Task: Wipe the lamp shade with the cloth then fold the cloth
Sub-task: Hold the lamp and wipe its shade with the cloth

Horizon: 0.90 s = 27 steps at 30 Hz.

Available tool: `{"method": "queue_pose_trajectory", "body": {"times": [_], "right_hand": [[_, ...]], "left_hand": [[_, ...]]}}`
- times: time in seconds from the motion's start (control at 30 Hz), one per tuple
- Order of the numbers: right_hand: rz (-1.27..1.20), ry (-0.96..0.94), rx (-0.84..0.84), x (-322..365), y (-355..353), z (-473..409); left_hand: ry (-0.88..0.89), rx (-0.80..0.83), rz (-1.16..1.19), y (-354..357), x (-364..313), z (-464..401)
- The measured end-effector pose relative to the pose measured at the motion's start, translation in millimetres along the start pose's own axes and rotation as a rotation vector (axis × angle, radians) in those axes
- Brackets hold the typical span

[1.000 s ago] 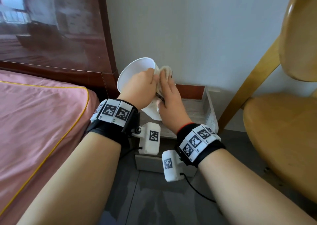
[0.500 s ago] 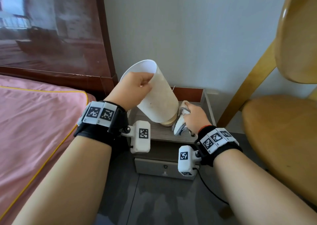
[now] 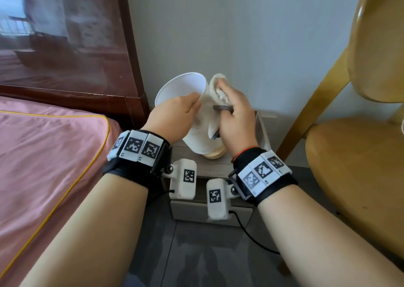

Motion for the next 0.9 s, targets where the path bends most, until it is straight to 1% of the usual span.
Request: {"method": "queue_pose_trajectory", "body": {"times": [0.07,0.13,0.23,0.3,0.4,0.5,0.53,0.57,0.6,0.67,0.73,0.83,0.9], "right_hand": [[0.009,-0.088,0.099,5.7,16.2,9.1],[0.013,-0.057,0.149,-0.9,24.8,17.2],[0.061,0.097,0.178,-24.4,24.8,22.8],[0.123,0.186,0.238,-41.3,23.7,26.0],[0.344,0.283,0.372,-67.9,17.7,33.8],[0.468,0.526,0.439,-91.4,3.2,29.7],[0.472,0.577,0.415,-91.0,-2.0,24.1],[0.487,0.578,0.37,-90.0,-7.9,16.8],[0.443,0.574,0.301,-87.4,-13.4,11.0],[0.205,0.565,0.141,-77.8,-20.5,5.8],[0.049,0.452,0.025,-60.5,-24.7,-2.7],[-0.078,0.315,-0.032,-34.2,-23.4,-17.3],[-0.134,0.252,-0.022,-16.7,-19.6,-20.9]], "left_hand": [[0.012,0.012,-0.007,2.1,-3.5,0.2],[0.001,0.014,0.007,3.4,-4.8,1.3],[0.005,0.004,0.031,2.9,-6.1,2.7],[-0.002,0.003,0.047,2.6,-5.2,2.7],[-0.019,0.006,0.057,3.1,-3.9,3.2],[-0.016,0.011,0.057,3.6,-3.0,3.5],[-0.011,0.015,0.06,4.1,-3.2,3.6],[-0.006,0.019,0.065,4.6,-3.3,3.9],[0.0,0.021,0.068,5.2,-3.5,4.3],[0.013,0.018,0.063,6.4,-3.5,4.9],[0.026,0.01,0.048,6.8,-3.0,5.5],[0.045,0.007,0.038,5.8,-3.0,5.7],[0.066,0.007,0.03,6.1,-6.5,6.2]]}}
Point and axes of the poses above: each hand's wrist, its own z-axis away from the middle knuckle, its own y-axis out of the palm, x = y × z, the point moved 6 cm from there along -z, towards the middle knuckle, and after that the axes turned 3 degrees about -z, right-handed, at the moved point
